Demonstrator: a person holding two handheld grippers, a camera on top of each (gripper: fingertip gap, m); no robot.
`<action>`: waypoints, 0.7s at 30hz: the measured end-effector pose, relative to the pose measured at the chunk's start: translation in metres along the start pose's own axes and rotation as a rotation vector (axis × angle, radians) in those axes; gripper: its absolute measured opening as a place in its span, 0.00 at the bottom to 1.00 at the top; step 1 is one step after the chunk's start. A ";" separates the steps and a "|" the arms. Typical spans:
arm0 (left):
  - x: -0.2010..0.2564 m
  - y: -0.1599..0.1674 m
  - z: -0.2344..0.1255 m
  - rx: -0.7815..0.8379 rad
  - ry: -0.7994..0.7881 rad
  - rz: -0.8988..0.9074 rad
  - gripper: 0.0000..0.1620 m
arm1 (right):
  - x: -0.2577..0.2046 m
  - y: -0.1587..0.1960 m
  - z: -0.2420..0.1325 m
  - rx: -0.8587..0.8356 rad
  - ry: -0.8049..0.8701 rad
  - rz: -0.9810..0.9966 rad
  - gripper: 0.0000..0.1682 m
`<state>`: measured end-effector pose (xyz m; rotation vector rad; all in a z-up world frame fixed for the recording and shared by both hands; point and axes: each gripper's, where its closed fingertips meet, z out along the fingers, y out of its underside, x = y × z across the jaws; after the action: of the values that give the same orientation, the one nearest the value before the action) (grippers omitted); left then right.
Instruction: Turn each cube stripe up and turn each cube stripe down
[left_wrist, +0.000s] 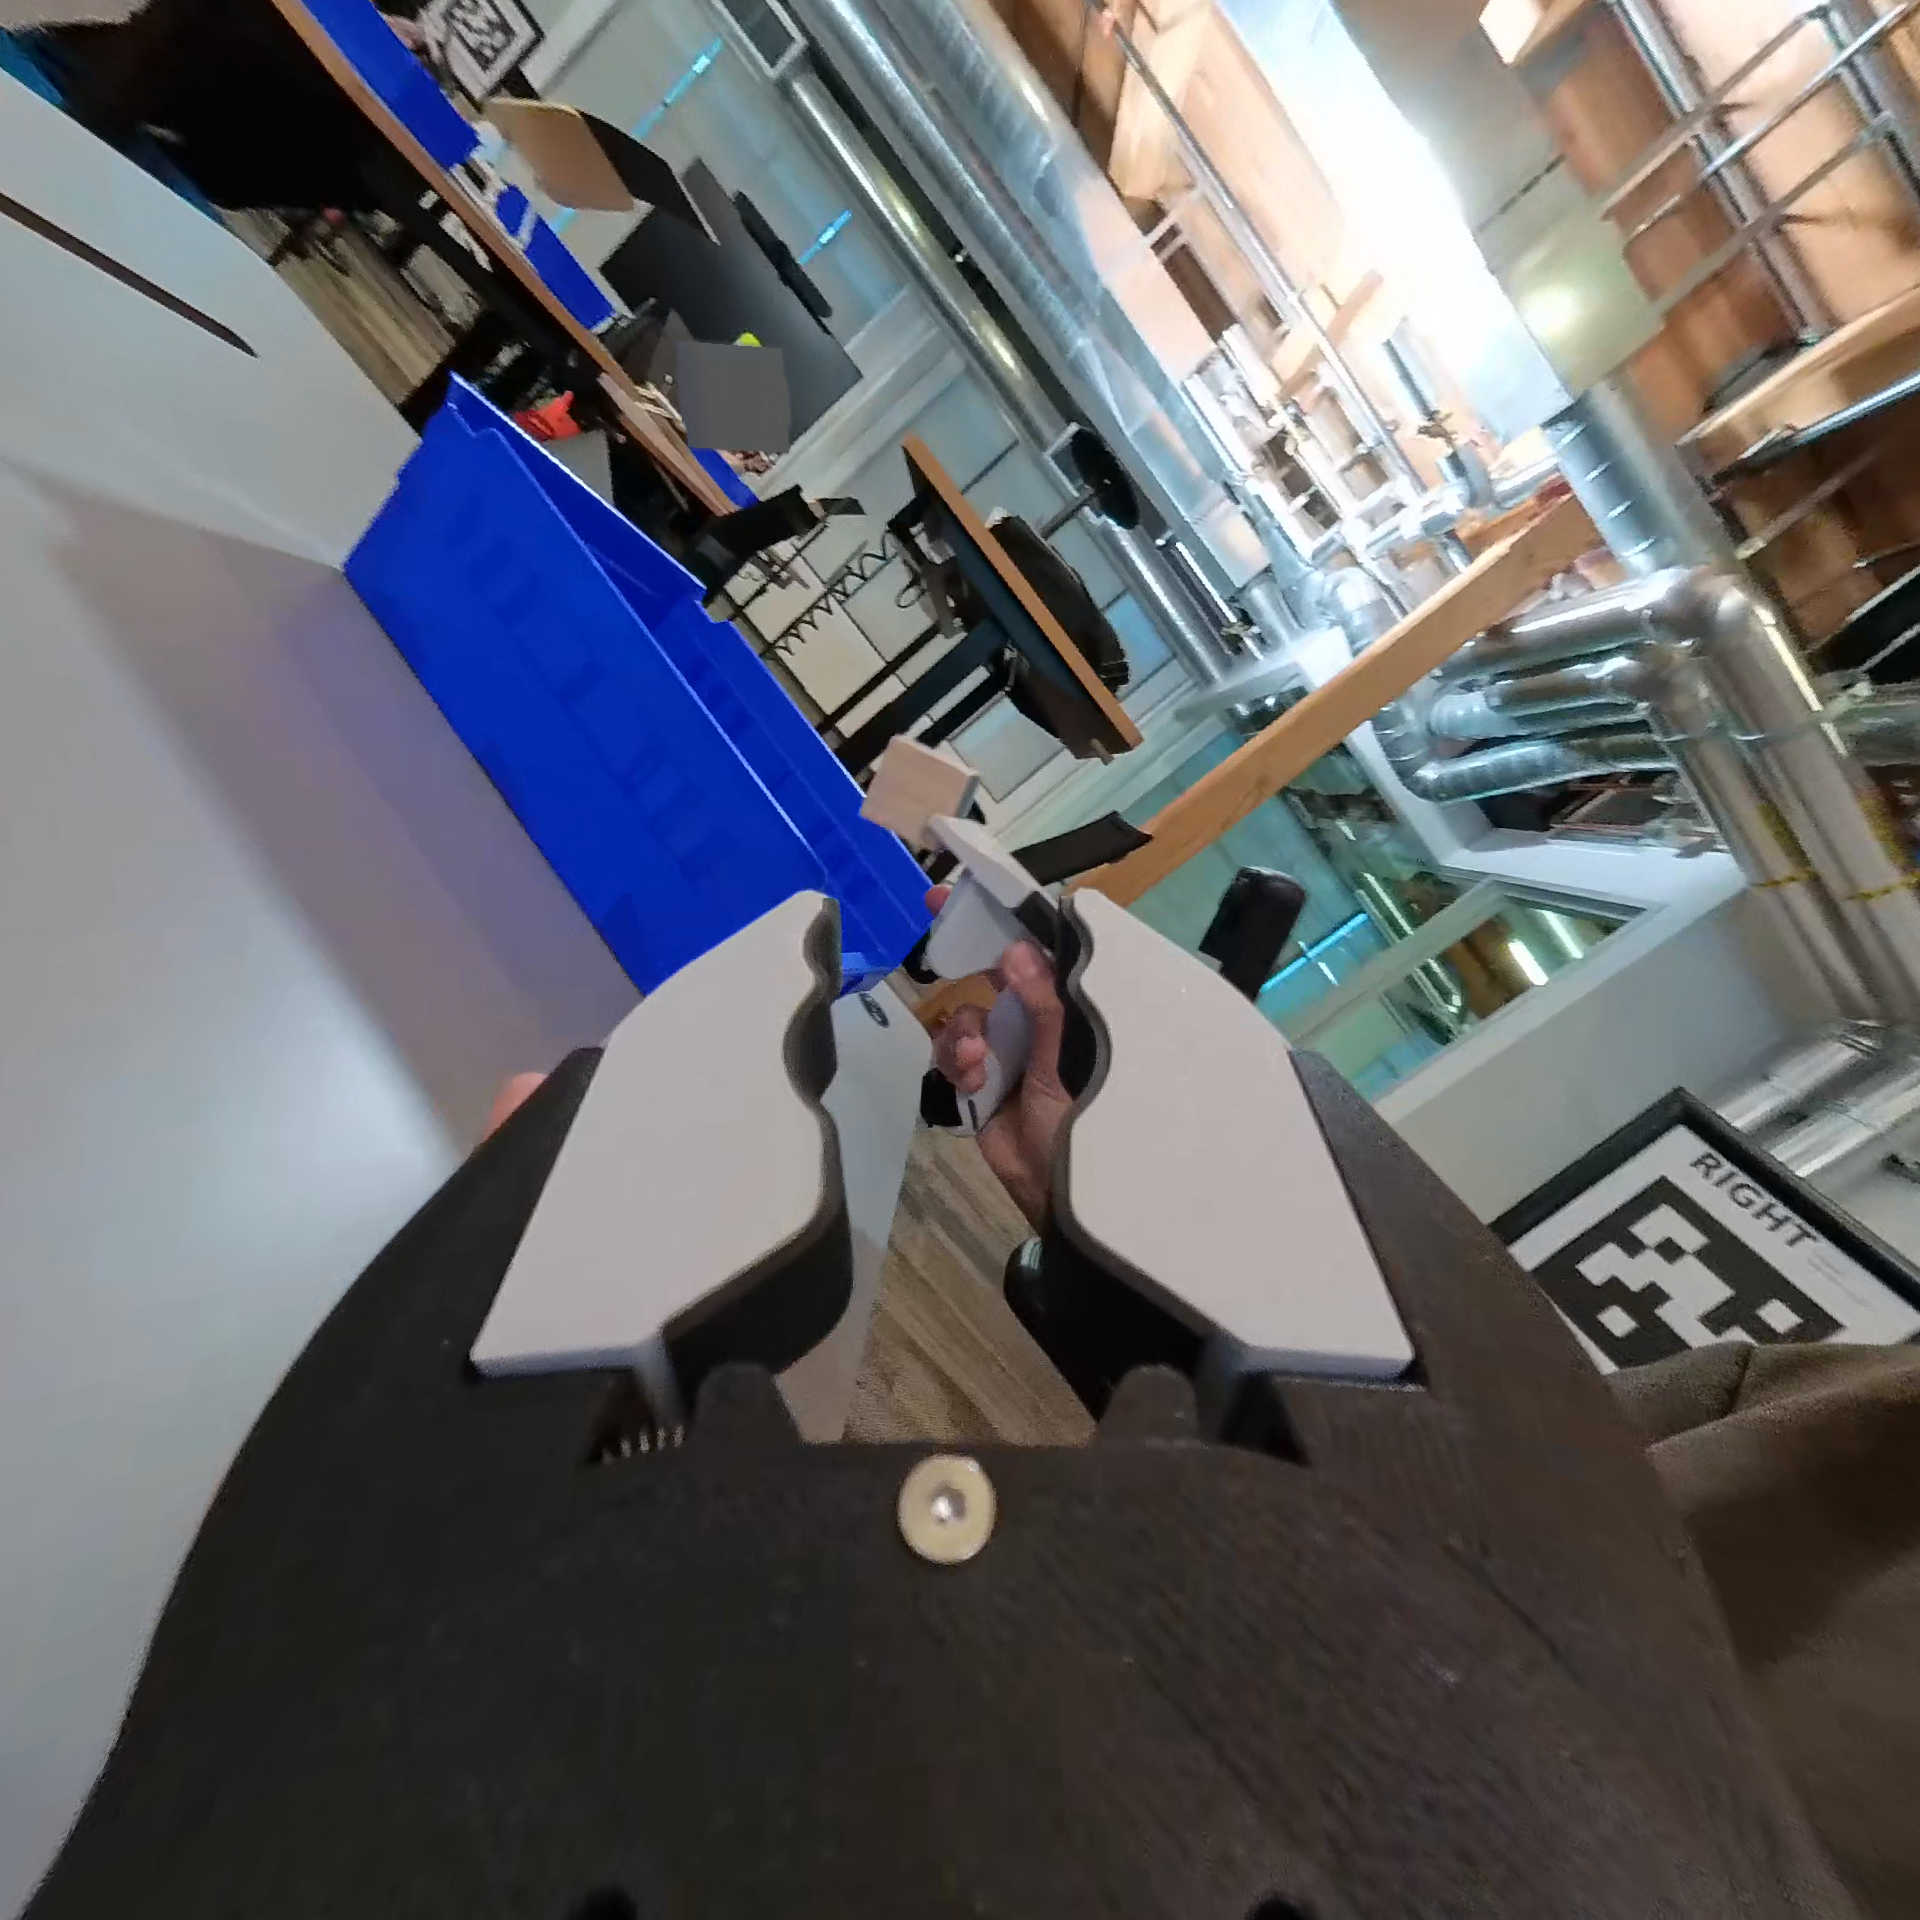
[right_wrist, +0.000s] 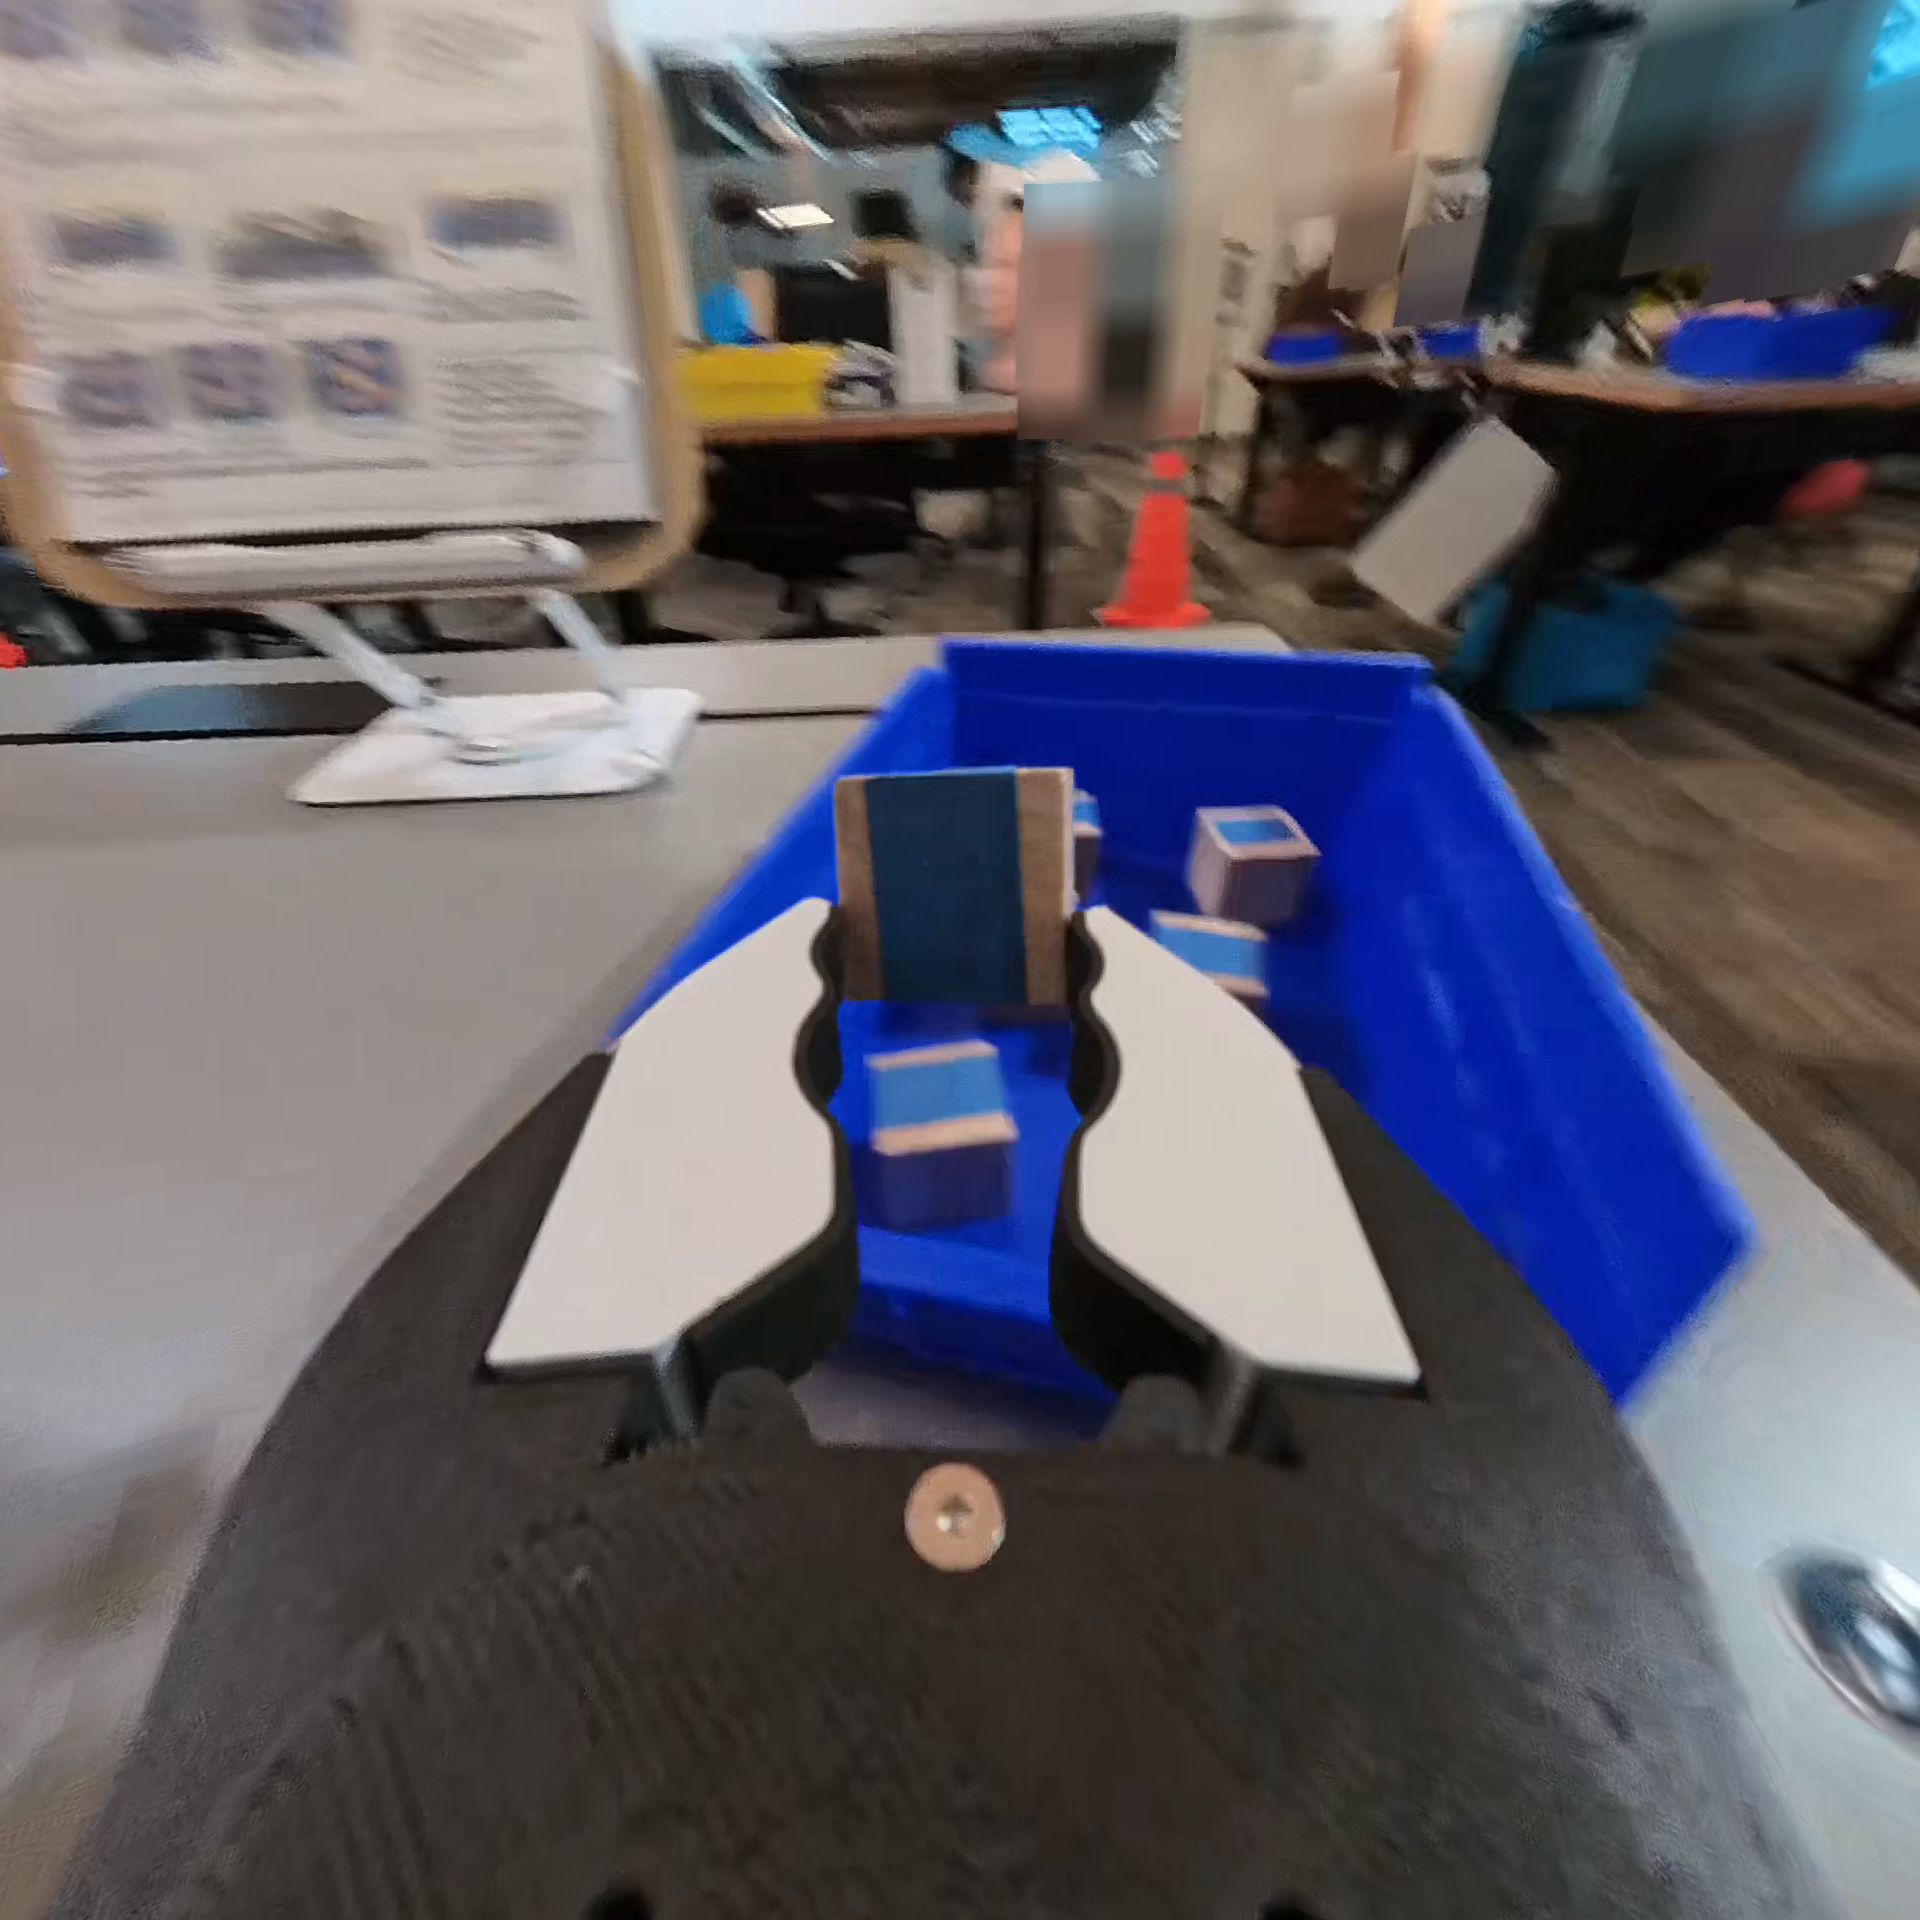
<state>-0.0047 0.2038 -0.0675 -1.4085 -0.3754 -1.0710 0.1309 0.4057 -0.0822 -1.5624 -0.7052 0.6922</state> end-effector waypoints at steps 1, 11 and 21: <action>0.001 0.001 0.003 -0.005 0.015 -0.005 0.24 | 0.016 0.006 0.000 -0.036 0.037 0.032 0.25; -0.010 0.014 0.016 -0.064 -0.037 0.066 0.25 | 0.037 0.020 0.006 -0.172 0.044 0.013 0.25; -0.029 0.009 -0.004 -0.054 -0.161 0.125 0.26 | 0.069 0.033 0.018 -0.273 0.065 0.093 0.25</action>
<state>-0.0143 0.2095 -0.0961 -1.5505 -0.3711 -0.8743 0.1625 0.4676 -0.1196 -1.8696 -0.7041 0.6288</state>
